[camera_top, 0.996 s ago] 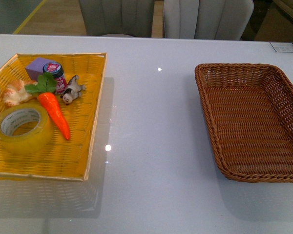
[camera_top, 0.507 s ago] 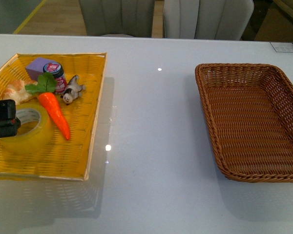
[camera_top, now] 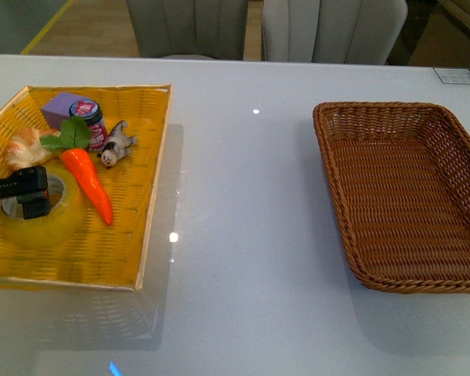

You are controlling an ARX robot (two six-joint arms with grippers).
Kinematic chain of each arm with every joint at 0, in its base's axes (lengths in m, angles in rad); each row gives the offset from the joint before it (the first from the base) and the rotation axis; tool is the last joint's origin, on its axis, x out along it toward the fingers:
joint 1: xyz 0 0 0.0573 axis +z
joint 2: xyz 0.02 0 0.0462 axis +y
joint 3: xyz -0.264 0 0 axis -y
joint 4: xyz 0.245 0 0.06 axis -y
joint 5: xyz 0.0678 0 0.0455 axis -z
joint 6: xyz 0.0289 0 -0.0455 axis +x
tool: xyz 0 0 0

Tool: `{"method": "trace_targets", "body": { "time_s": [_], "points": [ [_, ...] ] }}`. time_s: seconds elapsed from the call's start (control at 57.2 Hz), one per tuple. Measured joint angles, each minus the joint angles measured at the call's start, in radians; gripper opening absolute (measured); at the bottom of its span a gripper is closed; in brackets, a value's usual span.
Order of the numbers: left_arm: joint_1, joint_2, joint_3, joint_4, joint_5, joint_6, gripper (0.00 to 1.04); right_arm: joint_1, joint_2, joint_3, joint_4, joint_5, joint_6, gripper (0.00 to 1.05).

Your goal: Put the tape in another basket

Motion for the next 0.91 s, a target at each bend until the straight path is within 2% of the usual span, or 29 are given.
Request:
{"method": "trace_targets", "body": {
  "time_s": [0.349,0.524,0.716,0.908],
  "points": [
    [-0.002,0.022,0.026,-0.031,-0.032,-0.044,0.4,0.0,0.0,0.0,0.0,0.0,0.0,0.96],
    [0.003,0.021,0.026,-0.046,-0.026,-0.053,0.17,0.0,0.0,0.0,0.0,0.0,0.0,0.96],
    [0.012,-0.041,-0.015,-0.045,0.021,-0.089,0.15,0.0,0.0,0.0,0.0,0.0,0.0,0.96],
    [0.005,-0.258,-0.069,-0.079,0.11,-0.135,0.15,0.0,0.0,0.0,0.0,0.0,0.0,0.96]
  ]
}}
